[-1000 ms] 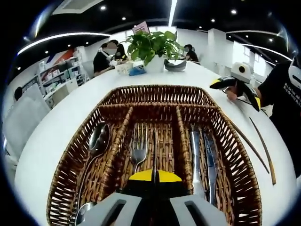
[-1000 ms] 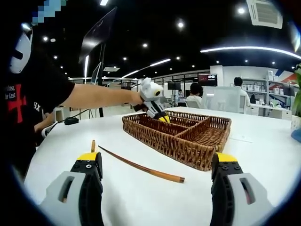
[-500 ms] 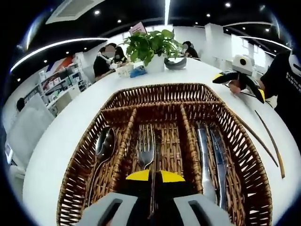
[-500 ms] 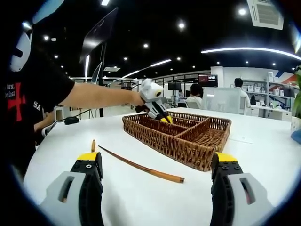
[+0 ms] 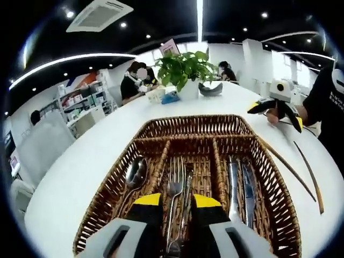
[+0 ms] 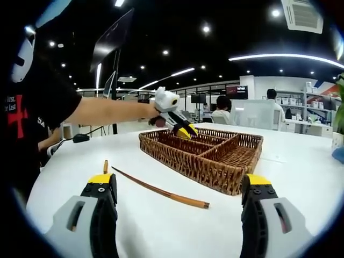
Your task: Arrange the knives, forks, and spoons in their matching storage slots by inserting each utensil handle-first until every utensil is classified and aligned in the correct compartment
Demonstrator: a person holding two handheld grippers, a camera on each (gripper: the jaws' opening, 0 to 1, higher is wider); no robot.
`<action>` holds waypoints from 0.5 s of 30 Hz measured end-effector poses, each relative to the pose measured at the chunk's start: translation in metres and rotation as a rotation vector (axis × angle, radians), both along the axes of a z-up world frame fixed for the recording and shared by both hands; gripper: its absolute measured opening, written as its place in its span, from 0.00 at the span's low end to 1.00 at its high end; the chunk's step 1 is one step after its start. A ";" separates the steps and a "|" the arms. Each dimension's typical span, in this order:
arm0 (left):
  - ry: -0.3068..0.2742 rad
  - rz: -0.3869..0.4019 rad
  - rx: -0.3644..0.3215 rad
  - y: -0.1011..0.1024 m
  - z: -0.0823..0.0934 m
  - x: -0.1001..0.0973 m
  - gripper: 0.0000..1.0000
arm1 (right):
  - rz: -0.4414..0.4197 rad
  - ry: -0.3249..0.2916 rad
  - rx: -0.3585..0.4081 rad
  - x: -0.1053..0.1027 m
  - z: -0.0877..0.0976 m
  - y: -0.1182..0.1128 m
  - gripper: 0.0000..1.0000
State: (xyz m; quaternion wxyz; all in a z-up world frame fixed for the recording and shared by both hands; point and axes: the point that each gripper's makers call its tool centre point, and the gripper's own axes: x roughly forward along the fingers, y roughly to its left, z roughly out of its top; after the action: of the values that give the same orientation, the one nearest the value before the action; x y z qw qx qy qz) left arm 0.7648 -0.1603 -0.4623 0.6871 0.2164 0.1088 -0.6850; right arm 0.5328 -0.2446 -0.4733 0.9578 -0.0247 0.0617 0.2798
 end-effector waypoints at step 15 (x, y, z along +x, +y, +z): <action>-0.011 0.240 -0.151 0.035 0.023 -0.009 1.00 | -0.004 -0.003 0.018 0.000 0.003 0.000 0.99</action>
State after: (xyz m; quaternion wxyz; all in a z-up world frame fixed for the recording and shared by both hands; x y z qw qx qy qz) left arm 0.7557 -0.1257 -0.4394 0.7791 0.1532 0.0781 -0.6029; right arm 0.5324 -0.2446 -0.4704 0.9585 -0.0163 0.0577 0.2786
